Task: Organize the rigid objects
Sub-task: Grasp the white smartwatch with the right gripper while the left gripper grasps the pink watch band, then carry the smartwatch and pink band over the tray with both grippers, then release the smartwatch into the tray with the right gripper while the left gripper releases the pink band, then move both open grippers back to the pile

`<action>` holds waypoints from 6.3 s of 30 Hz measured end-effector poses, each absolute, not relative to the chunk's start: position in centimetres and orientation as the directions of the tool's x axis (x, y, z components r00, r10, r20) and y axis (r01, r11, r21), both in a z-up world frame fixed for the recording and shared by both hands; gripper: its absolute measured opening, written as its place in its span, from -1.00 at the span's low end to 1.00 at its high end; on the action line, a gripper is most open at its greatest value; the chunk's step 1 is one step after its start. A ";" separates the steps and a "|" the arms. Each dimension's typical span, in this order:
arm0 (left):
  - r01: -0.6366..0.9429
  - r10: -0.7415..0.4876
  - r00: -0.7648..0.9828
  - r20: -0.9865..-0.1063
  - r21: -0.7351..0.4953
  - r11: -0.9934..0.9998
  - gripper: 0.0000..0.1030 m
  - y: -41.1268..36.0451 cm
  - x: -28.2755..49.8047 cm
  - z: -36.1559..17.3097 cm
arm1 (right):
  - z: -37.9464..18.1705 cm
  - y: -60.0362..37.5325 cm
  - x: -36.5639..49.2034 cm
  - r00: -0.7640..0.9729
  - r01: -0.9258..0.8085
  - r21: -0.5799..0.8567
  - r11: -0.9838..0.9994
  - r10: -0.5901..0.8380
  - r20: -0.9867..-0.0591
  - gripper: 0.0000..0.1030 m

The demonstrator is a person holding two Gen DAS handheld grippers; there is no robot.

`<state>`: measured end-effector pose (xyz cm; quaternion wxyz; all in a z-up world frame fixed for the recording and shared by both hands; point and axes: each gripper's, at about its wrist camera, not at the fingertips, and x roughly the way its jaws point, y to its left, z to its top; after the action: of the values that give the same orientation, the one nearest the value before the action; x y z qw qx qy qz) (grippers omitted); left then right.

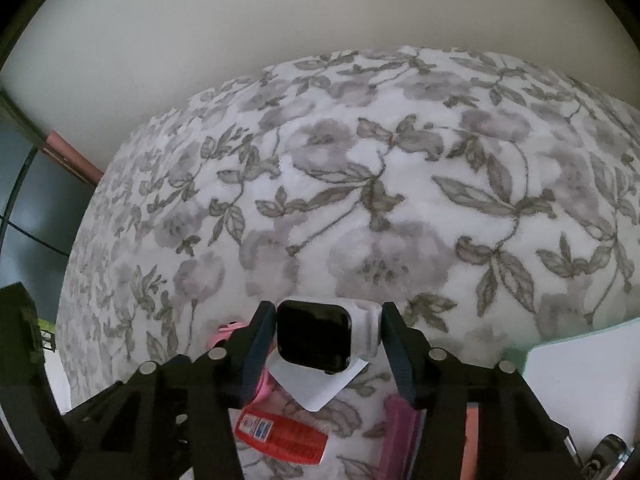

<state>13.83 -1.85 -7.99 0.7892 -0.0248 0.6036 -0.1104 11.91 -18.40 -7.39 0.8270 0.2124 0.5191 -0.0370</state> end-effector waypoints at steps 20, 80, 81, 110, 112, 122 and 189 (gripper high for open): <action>0.166 -0.274 0.298 -0.914 -0.233 0.958 -0.75 -2.0 12.9 -4.7 | -4.7 -21.2 8.1 0.509 0.323 0.342 0.882 0.142 -0.849 0.09; 0.686 -0.293 0.266 -0.918 -0.033 0.727 -0.75 -21.6 -5.0 -0.4 | -2.2 -36.7 -14.0 0.456 0.734 0.288 0.615 -0.132 -0.880 0.09; 0.693 -0.289 0.263 -0.920 -0.028 0.721 -0.75 -21.8 -5.1 -0.6 | -2.3 -36.7 -14.0 0.450 0.737 0.280 0.615 -0.139 -0.882 0.09; 0.699 -0.216 0.231 -0.949 0.007 0.715 -0.74 -22.9 -4.6 -4.4 | -4.9 -36.8 -13.2 0.359 0.750 0.207 0.628 -0.124 -0.925 0.10; 0.696 -0.222 0.229 -0.948 0.000 0.718 -0.74 -22.8 -4.5 -4.2 | -4.8 -36.8 -13.2 0.363 0.749 0.207 0.629 -0.128 -0.923 0.10; 0.691 -0.267 0.239 -0.934 -0.030 0.722 -0.30 -22.3 -4.3 -2.5 | -4.1 -36.6 -13.1 0.385 0.735 0.215 0.643 -0.134 -0.913 0.36; -0.031 -0.142 0.327 -0.934 -0.160 0.987 0.82 3.4 10.5 -2.6 | -1.1 -22.1 -0.8 0.561 0.355 0.240 0.903 -0.001 -0.828 1.00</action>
<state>10.50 3.36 -2.56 0.8110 -0.0746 0.5792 -0.0340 -0.80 -22.11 -1.10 0.8619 0.1939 0.4571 -0.1033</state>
